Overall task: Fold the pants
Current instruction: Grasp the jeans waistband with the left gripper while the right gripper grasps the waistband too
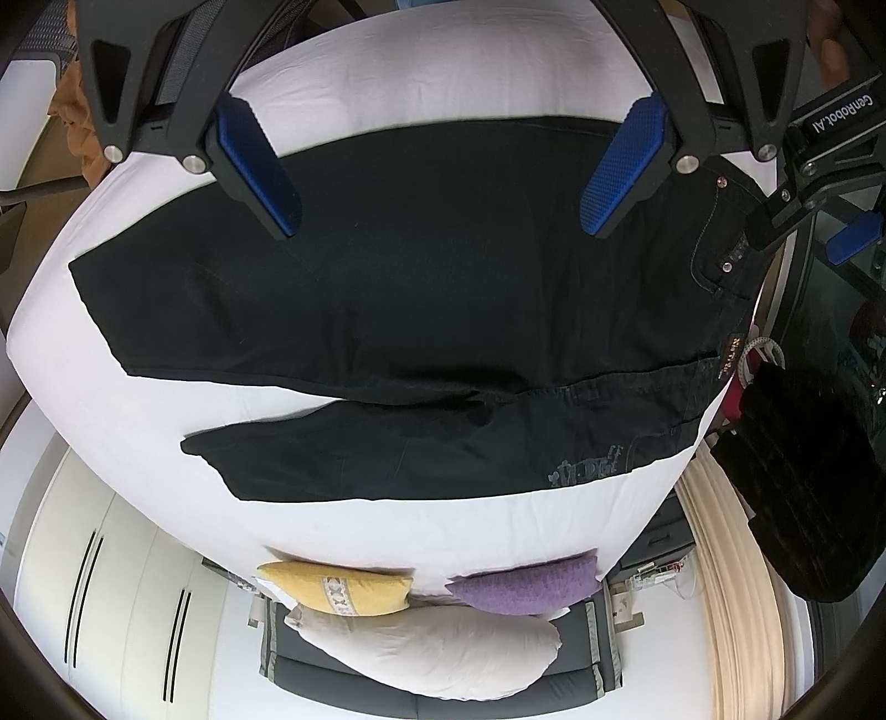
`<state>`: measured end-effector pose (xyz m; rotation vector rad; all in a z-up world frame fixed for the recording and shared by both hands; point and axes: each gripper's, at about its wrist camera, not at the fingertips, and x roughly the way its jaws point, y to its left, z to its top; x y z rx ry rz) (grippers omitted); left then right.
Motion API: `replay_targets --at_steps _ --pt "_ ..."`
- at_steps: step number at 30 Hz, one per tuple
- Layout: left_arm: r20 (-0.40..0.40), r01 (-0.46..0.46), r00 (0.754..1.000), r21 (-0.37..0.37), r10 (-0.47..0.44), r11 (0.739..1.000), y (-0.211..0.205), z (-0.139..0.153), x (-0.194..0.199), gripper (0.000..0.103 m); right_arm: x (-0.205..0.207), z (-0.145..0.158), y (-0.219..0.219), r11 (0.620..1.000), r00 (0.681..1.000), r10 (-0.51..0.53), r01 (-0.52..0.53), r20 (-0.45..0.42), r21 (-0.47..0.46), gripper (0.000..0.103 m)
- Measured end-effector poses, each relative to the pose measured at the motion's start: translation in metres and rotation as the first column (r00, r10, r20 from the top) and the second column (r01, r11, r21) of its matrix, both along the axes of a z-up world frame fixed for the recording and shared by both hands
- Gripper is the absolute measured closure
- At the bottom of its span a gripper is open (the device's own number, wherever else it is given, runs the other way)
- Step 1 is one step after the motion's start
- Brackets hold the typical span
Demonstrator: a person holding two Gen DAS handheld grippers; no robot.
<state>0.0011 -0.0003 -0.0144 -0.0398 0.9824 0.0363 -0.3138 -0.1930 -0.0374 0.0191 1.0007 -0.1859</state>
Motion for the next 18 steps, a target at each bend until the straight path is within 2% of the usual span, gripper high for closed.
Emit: replay_targets --at_steps 9,12,16,18 --pt "0.018 0.027 0.999 0.057 -0.029 0.998 -0.004 -0.005 0.011 0.000 0.009 0.001 -0.010 0.999 0.999 0.034 -0.034 -0.018 0.022 0.000" --pt "0.017 0.066 0.998 -0.002 -0.066 0.998 0.005 -0.008 0.028 0.000 0.021 0.003 -0.021 0.996 0.997 0.078 -0.077 -0.016 0.055 0.000" --pt "-0.022 0.164 0.986 -0.094 -0.167 0.982 0.019 -0.017 0.080 0.000 0.047 0.010 -0.038 0.982 0.987 0.158 -0.159 0.016 0.105 0.000" --pt "-0.047 0.185 0.981 -0.091 -0.190 0.979 0.026 -0.022 0.108 0.000 0.067 0.015 -0.048 0.972 0.978 0.203 -0.206 0.037 0.112 0.000"
